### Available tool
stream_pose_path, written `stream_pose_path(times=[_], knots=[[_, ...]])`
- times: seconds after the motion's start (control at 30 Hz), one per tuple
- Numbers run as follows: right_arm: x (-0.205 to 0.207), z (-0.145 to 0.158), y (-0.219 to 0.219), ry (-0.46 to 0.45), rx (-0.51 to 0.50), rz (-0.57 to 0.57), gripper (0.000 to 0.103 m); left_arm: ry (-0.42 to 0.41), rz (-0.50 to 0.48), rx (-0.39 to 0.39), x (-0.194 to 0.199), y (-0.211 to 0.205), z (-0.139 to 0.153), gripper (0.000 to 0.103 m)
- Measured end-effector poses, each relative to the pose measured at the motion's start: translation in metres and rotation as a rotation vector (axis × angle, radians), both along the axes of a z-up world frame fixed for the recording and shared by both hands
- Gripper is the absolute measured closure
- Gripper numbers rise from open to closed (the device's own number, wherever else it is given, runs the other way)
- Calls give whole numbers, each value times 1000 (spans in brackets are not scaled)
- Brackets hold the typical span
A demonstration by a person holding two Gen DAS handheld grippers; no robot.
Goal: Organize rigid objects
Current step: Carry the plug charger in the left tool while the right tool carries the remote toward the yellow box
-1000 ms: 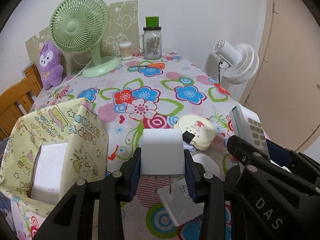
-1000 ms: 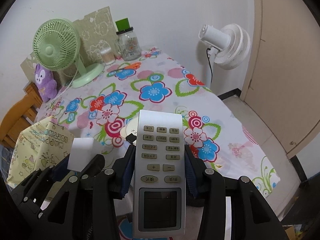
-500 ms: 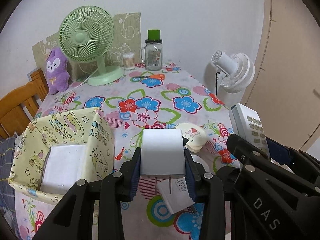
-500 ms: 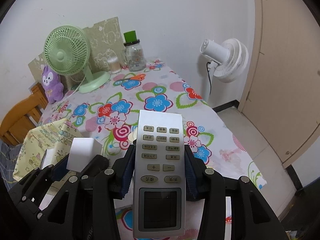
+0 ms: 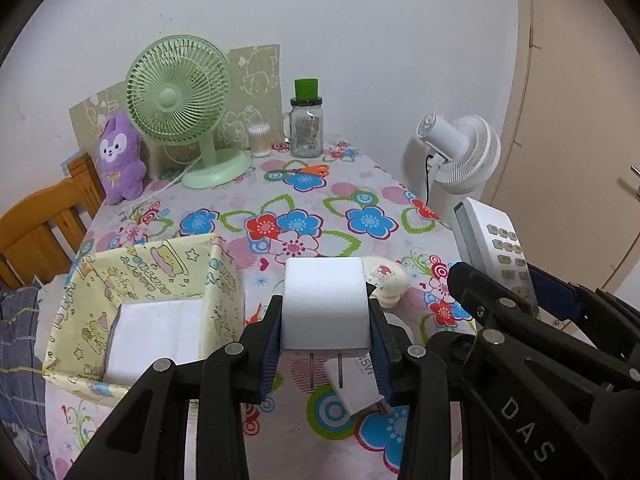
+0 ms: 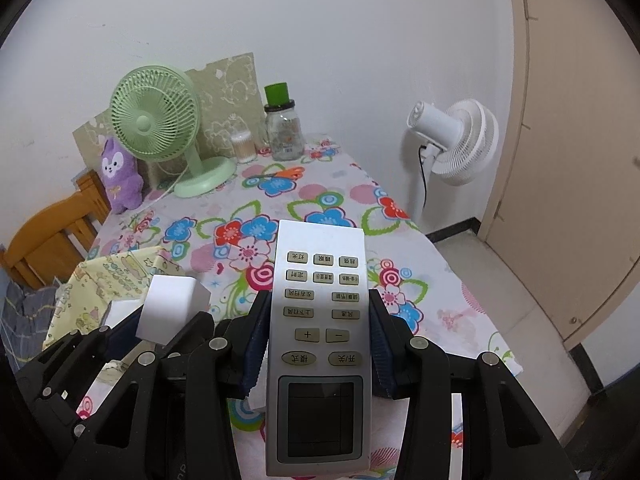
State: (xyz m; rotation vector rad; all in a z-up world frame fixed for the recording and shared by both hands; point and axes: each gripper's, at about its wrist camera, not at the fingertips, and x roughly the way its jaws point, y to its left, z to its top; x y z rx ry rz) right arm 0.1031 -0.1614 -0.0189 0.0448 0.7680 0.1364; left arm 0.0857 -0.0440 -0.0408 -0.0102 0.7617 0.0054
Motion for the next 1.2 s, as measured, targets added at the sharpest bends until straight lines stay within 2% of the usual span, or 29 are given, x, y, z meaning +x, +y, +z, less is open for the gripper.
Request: stream_pose_path(times=[0.47,1.2], knots=[[-8,19,32,-31,-13,55,54,-18,15,4,-7,29,17,63],[3,9,99,-2,-45,118,54,12,77,6,-2,90,6,63]])
